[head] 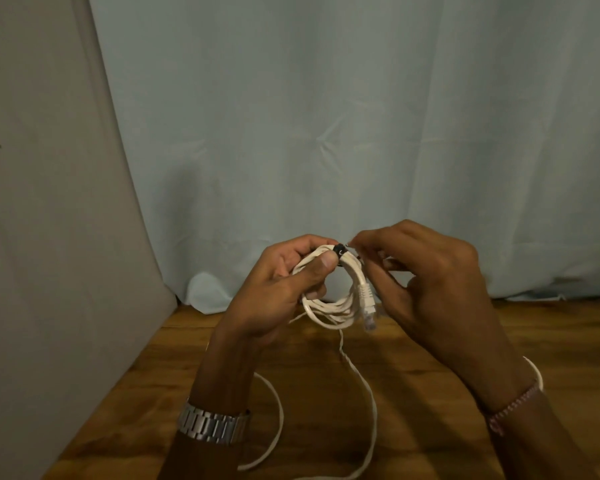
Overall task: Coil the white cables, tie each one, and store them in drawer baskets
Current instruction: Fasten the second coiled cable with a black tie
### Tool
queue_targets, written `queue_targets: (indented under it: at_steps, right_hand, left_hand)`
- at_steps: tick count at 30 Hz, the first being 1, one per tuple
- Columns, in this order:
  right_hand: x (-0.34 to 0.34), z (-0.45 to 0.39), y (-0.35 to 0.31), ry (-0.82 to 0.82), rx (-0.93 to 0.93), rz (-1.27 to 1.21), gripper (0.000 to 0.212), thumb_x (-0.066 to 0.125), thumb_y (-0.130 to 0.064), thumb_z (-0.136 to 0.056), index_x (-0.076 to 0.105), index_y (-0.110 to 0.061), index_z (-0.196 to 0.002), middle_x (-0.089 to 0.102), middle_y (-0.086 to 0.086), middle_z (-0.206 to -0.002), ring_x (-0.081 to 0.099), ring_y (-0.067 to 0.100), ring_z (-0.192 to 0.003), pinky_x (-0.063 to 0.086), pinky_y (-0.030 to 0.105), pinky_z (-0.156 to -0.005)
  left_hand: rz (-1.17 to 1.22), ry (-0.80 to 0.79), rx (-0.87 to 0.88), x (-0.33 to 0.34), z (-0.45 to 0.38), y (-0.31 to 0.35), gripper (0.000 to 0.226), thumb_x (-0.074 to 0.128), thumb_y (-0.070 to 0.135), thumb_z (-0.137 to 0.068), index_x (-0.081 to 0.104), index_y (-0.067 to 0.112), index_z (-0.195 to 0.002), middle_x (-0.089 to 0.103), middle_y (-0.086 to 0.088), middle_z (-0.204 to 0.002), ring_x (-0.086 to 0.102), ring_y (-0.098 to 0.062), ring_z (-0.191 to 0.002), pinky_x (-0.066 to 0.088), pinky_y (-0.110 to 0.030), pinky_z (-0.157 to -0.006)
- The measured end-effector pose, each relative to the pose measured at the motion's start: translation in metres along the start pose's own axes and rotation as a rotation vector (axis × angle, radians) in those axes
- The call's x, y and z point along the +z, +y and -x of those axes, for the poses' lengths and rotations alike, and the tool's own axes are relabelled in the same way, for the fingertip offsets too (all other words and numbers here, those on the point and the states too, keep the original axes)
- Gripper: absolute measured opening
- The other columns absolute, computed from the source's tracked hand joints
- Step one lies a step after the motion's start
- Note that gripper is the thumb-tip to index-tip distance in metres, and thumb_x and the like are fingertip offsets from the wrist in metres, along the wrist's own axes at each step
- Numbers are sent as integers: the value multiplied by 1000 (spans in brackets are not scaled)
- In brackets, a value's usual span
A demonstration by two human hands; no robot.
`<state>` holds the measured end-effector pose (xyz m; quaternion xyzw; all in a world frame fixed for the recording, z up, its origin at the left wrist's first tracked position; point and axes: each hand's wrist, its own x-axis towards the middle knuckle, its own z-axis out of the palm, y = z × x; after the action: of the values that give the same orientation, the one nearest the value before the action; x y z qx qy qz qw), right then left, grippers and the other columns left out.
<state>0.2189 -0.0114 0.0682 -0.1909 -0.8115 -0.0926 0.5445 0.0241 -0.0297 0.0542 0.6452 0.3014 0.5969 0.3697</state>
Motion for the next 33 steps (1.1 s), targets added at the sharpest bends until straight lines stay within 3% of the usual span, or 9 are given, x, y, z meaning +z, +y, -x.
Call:
queue_targets:
  at_steps: [4,7,13,16,21,25,28,33]
  right_hand:
    - [1,0,2,-71,-35,74,25,53,-27,-97,72,-13,-104,70,3,-92,66,20,-74,56,35,-62]
    - [4,0,2,-75,-37,94,30,49,-29,-94,72,-11,-100,70,6,-89,67,24,-71,56,39,-58]
    - [6,1,3,-82,-31,114,9,73,-13,-90,76,-11,-98,71,5,-87,66,18,-71,49,24,-64]
    - [5,1,6,-102,-37,132,11,78,-9,-86,77,-13,-96,71,4,-87,66,17,-72,47,23,-63]
    - [5,2,6,-112,-27,92,14,75,-11,-88,72,-13,-102,71,1,-89,67,16,-74,59,36,-64]
    - [2,1,6,-97,81,2,28,76,-15,-88,58,-15,-109,70,-5,-86,67,7,-72,60,24,-66]
    - [-3,-1,9,-102,101,-14,25,78,-15,-86,63,-16,-105,69,-10,-85,66,1,-73,57,17,-73]
    - [-7,-3,10,-120,59,-20,9,77,-13,-88,76,-15,-97,74,-4,-86,69,5,-75,59,23,-70]
  left_hand:
    - [-13,45,-48,0,-1,-2,25,62,21,-91,71,0,-103,51,-14,-79,35,-11,-57,32,-26,-53]
    - [-65,54,-60,0,-1,-1,22,64,23,-89,72,5,-98,56,-1,-71,40,-7,-57,33,-25,-52]
    - [-238,92,-61,-1,0,0,19,65,22,-96,72,5,-102,64,2,-74,55,-12,-70,45,-26,-59]
    - [-332,100,-51,-2,1,2,18,66,26,-95,74,11,-101,68,2,-79,58,-7,-70,46,-27,-59]
    - [-464,112,-42,0,2,4,26,66,41,-87,74,19,-97,71,6,-80,61,-6,-70,49,-32,-64]
    - [-533,80,-9,1,3,4,14,68,31,-94,73,18,-97,71,5,-79,62,-4,-69,47,-28,-64]
    - [-575,66,25,2,3,4,15,68,30,-94,73,17,-98,72,3,-81,63,-5,-70,48,-25,-63]
    - [-479,72,-12,4,2,4,20,67,33,-92,74,16,-100,70,8,-79,61,-3,-68,48,-27,-63]
